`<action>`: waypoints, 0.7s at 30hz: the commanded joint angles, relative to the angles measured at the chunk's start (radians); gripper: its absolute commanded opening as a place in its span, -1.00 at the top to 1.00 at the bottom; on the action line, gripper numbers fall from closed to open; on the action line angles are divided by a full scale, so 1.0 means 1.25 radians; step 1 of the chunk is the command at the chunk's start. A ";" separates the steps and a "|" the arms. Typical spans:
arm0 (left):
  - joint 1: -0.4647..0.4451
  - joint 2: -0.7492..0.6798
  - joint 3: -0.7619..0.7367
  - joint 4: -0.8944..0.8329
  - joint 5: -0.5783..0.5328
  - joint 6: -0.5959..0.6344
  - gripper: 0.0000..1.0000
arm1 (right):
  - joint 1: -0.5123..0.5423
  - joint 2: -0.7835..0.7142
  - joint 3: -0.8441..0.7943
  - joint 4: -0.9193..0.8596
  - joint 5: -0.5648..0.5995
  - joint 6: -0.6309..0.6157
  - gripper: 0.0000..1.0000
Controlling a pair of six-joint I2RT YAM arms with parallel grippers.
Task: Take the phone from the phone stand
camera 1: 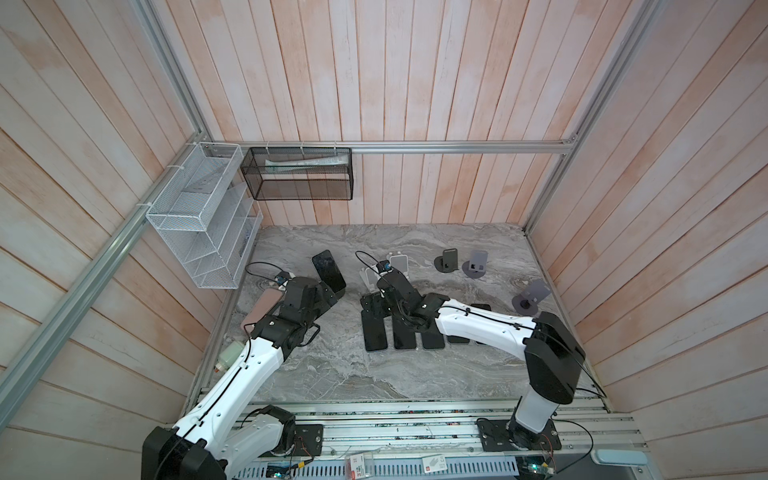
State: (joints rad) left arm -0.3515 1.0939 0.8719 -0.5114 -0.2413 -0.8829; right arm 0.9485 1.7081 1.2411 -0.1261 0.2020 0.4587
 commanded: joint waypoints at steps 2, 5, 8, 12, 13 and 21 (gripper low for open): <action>0.003 0.035 0.079 -0.084 -0.099 -0.015 -1.00 | -0.038 -0.036 -0.064 0.053 -0.062 -0.057 -0.85; 0.002 0.010 0.068 -0.057 -0.114 -0.021 -1.00 | -0.068 -0.006 -0.037 0.077 -0.138 -0.028 -0.46; 0.005 -0.040 0.038 -0.029 -0.108 -0.024 -1.00 | -0.098 0.054 -0.010 0.168 -0.291 0.012 0.36; 0.004 -0.122 -0.016 -0.027 -0.109 -0.023 -1.00 | -0.102 0.184 0.103 0.180 -0.352 0.035 1.00; 0.006 -0.139 -0.026 -0.037 -0.111 -0.029 -1.00 | -0.100 0.214 0.139 0.156 -0.339 0.039 1.00; 0.006 -0.284 -0.122 -0.094 -0.074 -0.077 -1.00 | -0.083 0.376 0.336 0.060 -0.190 0.050 1.00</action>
State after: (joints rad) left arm -0.3511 0.7704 0.7467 -0.5945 -0.3470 -0.9585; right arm 0.8349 2.1330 1.5787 -0.0010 -0.0906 0.5133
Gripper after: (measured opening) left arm 0.999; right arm 0.042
